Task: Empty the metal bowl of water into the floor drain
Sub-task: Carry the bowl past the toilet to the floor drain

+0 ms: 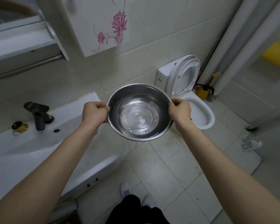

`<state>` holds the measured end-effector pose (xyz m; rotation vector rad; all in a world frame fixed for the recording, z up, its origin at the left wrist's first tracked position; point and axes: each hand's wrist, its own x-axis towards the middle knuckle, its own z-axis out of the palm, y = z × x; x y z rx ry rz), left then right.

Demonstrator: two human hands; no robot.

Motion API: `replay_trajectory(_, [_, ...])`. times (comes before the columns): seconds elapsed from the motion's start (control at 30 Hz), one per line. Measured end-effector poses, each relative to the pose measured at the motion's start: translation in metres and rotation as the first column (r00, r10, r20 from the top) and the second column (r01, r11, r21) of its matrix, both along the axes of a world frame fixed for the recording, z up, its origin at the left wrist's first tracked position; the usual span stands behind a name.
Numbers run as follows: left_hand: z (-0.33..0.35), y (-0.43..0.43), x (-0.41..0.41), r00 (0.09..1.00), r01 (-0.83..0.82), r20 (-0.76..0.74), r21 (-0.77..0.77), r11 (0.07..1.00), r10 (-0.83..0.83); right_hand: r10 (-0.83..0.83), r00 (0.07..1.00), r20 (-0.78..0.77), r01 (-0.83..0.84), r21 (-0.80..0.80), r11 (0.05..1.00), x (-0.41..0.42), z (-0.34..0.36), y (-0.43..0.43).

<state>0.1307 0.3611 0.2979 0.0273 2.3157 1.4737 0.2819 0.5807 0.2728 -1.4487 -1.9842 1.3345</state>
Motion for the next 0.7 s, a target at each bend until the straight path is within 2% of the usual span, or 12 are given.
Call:
replay_trajectory(0.37, [-0.006, 0.027, -0.037, 1.0, 0.018, 0.003, -0.02, 1.0, -0.018, -0.058, 0.998, -0.012, 0.058, -0.037, 0.998, -0.034, -0.01, 0.022])
replay_trajectory(0.7, [-0.01, 0.043, -0.058, 0.999, -0.036, 0.002, -0.027, 0.999, 0.036, -0.024, 1.0, -0.012, 0.023, -0.052, 0.998, -0.064, -0.021, 0.045])
